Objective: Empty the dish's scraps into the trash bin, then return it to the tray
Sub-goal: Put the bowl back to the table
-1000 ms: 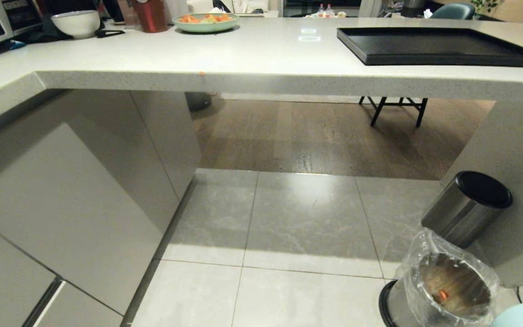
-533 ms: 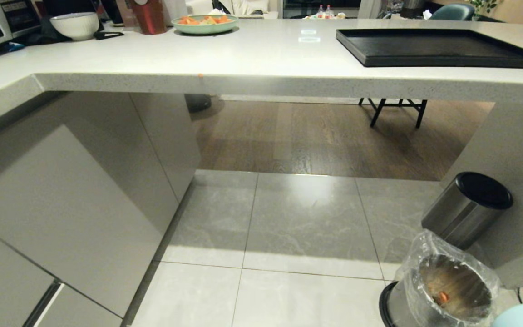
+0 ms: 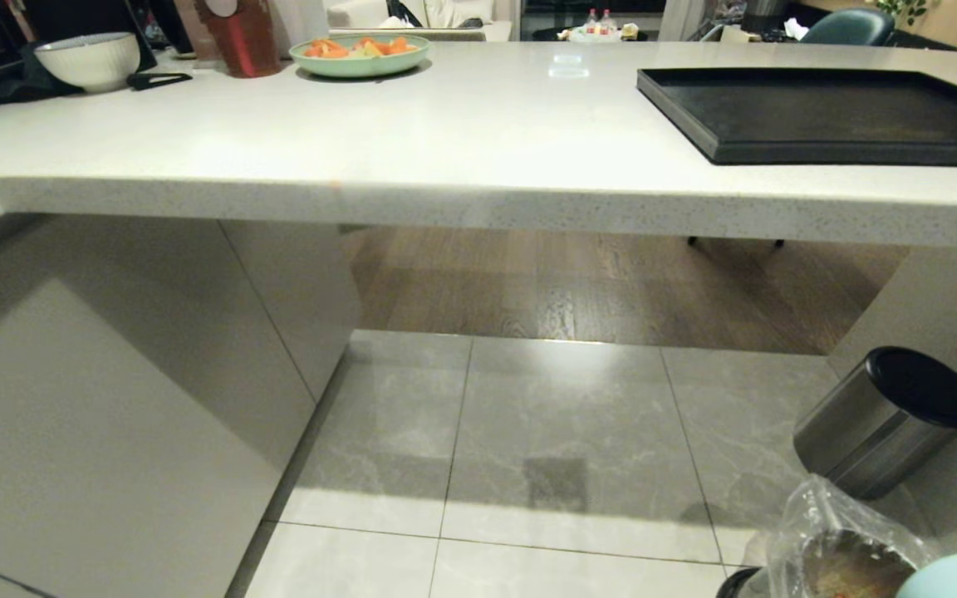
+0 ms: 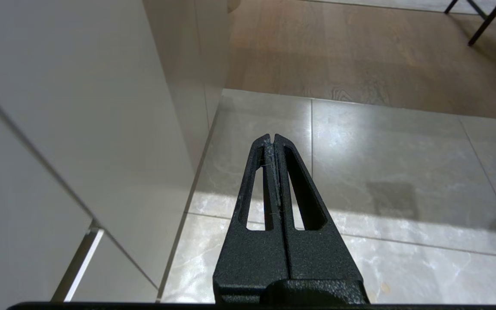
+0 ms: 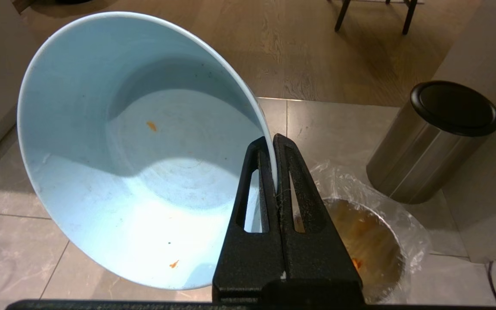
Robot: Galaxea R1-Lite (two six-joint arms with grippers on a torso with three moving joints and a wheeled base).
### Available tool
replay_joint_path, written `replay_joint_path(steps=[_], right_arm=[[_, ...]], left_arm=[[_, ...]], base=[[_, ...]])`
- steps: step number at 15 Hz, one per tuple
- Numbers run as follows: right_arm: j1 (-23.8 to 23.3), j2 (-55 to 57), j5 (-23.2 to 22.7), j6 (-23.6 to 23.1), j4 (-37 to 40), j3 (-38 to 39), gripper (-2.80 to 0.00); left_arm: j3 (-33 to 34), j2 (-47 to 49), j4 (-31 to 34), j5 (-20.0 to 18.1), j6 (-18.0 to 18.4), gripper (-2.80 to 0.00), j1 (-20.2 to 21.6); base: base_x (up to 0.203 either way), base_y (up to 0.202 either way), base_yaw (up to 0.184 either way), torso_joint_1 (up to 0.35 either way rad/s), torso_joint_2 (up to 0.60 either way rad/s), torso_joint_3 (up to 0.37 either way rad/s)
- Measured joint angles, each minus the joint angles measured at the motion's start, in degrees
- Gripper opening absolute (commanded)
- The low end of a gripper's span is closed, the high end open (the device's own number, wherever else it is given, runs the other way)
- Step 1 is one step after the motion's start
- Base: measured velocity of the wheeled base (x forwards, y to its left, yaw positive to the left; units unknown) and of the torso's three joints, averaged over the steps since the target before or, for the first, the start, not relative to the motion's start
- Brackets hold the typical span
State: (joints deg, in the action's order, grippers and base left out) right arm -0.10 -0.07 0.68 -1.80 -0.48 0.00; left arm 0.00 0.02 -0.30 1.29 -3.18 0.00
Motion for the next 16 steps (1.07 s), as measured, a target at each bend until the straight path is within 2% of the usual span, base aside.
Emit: replay_joint_path(steps=[16], right_arm=[[0.0, 0.0, 0.0, 0.0, 0.1, 0.0, -2.80]], left_arm=[[0.0, 0.0, 0.0, 0.0, 0.0, -2.80, 0.0]], base=[[0.000, 0.000, 0.000, 0.000, 0.00, 0.000]])
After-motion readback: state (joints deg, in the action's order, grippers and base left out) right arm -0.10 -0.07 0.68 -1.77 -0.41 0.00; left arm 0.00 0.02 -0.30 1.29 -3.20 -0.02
